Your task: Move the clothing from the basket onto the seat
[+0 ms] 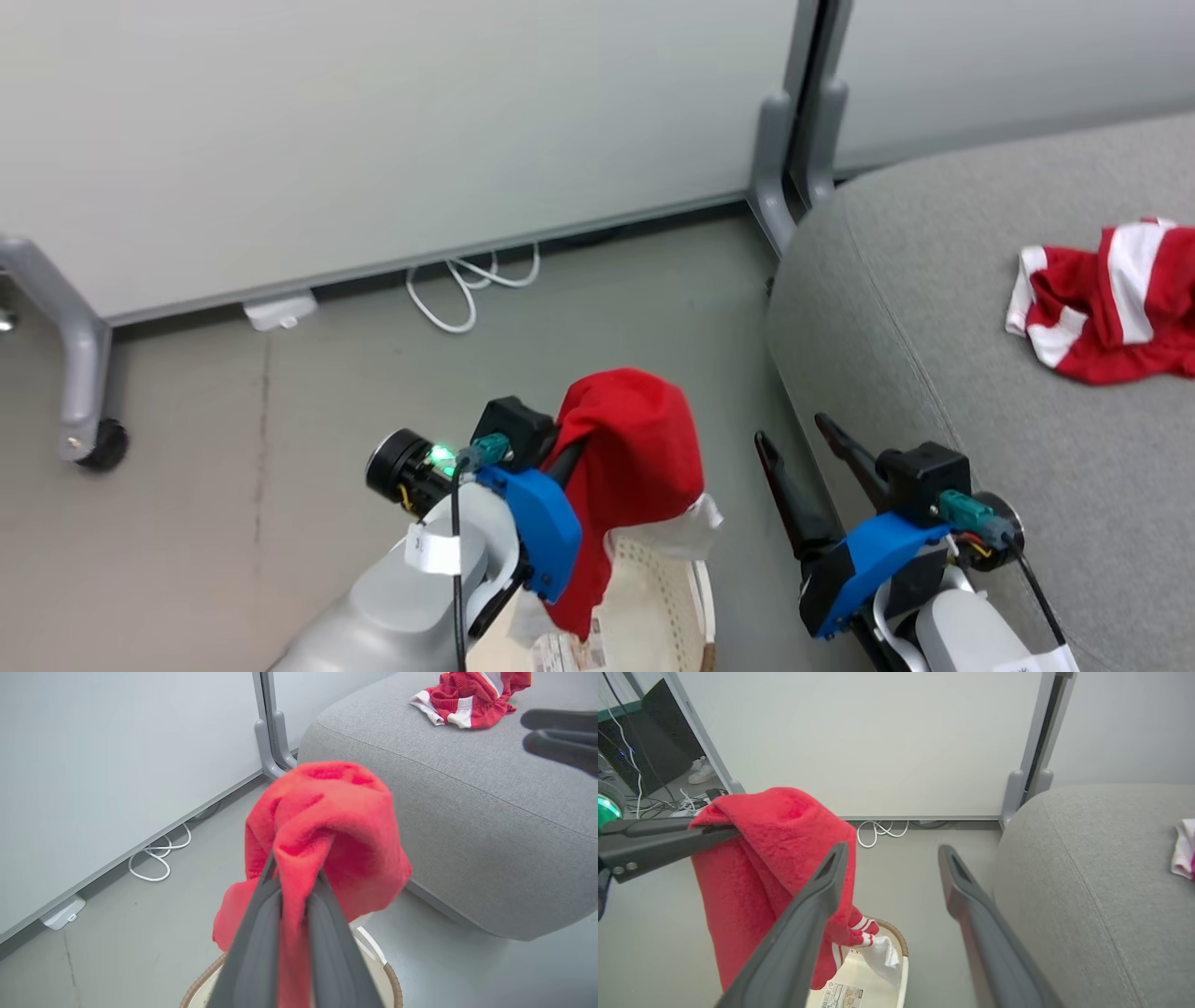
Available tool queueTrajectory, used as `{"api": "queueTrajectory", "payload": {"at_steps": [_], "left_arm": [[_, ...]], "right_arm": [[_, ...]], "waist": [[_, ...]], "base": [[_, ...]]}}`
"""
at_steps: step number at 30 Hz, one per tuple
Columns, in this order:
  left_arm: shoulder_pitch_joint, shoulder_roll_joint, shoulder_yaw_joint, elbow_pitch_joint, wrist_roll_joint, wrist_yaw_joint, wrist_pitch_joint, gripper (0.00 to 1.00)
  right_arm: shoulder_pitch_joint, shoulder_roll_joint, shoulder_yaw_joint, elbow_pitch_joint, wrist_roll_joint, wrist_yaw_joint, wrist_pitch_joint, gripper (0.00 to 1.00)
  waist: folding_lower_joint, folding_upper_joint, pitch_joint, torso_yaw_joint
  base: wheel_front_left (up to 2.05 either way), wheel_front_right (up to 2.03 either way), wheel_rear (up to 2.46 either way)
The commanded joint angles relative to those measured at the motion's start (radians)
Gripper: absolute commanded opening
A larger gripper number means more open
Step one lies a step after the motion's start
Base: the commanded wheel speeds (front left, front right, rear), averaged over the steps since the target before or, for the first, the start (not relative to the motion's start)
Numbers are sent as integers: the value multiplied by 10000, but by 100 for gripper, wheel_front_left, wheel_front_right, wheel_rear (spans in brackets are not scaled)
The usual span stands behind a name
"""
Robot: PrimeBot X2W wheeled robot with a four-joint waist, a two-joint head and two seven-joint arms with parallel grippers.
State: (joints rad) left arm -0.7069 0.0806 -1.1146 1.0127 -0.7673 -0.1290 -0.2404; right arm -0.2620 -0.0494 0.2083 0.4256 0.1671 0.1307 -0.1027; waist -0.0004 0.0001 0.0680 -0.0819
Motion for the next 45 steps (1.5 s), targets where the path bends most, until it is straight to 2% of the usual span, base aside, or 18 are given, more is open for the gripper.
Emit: {"api": "queueTrajectory", "payload": {"at_steps": [1,9,17,34,39,45], "left_arm": [[-166,-58,-37,-98,-83,-13,73,0],[-1050,-136,-149,-969,-717,-13,765,0],[-1787,-143,-91,-1391,-1274,-14,1297,0],[-1721,-85,-332,-1373,-1504,-13,1060,0],[-1776,-120,-389,-1393,-1570,-13,1036,0],[-1864,-180,-522,-1491,-1576,-13,994,0]], "right_arm": [[230,-19,24,-64,32,1,58,100],[511,-20,287,-376,210,1,307,100],[574,-19,455,-438,232,1,427,100],[558,-19,429,-484,146,1,574,100],[-12,-19,648,-178,106,1,796,100],[-969,-19,1198,739,457,1,910,100]], "waist": [[4,-1,-632,544],[4,-1,-984,889],[4,-1,-1139,949],[4,-1,-1028,1005],[4,-1,-924,1037],[4,-1,-805,1106]], "base": [[0,0,0],[0,0,0],[0,0,0],[0,0,0],[0,0,0],[0,0,0]]}}
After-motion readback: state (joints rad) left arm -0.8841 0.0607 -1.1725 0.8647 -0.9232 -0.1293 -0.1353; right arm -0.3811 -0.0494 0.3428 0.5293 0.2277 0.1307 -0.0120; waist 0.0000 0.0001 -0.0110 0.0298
